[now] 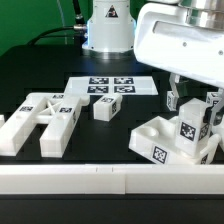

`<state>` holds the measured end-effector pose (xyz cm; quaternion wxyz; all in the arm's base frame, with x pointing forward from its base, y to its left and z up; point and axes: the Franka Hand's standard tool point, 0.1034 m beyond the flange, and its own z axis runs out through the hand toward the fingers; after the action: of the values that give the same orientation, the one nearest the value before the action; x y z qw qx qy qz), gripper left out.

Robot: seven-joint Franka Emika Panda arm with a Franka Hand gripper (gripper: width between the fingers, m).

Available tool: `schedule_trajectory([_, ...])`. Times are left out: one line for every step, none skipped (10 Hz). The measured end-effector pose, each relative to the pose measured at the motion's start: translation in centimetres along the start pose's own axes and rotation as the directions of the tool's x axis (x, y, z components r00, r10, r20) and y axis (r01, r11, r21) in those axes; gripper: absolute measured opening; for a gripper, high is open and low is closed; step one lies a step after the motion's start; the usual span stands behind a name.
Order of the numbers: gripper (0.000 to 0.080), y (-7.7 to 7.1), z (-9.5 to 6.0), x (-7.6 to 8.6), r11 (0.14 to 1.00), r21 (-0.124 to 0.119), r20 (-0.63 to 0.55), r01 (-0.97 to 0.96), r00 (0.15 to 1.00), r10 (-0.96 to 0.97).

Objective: Assemble chair

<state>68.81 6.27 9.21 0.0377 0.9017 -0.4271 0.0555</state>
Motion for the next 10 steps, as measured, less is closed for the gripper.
schedule_trajectory([0.0297, -0.03, 0.02, -0.04, 1.0, 0.001, 0.001, 0.0, 1.0, 0.0])
schedule_trajectory([0.0489, -0.04, -0.01, -0.02, 1.0, 0.001, 0.0, 0.012, 1.0, -0.012])
schedule_trajectory([0.0489, -0.17, -0.22, 0.06, 0.995, 0.003, -0.002, 0.095, 0.995, -0.095])
schedule_trajectory([0.0621, -0.3, -0.4, 0.1, 0.984, 0.005, -0.005, 0.179, 0.984, -0.179])
schedule_trajectory([0.0621, -0.33, -0.4, 0.1, 0.974, 0.008, -0.004, 0.225, 0.974, -0.225])
schedule_trajectory([0.0643, -0.32, -0.33, 0.07, 0.974, 0.007, -0.003, 0.225, 0.974, -0.225])
schedule_trajectory([0.0648, -0.31, -0.3, 0.07, 0.973, 0.006, -0.003, 0.231, 0.973, -0.231])
schedule_trajectory([0.0648, -0.26, -0.29, 0.15, 0.944, 0.004, -0.006, 0.328, 0.944, -0.328])
schedule_trajectory([0.0648, -0.3, -0.25, 0.09, 0.899, -0.001, -0.012, 0.437, 0.899, -0.437])
schedule_trajectory([0.0649, -0.41, -0.17, -0.18, 0.82, -0.014, -0.018, 0.572, 0.82, -0.572])
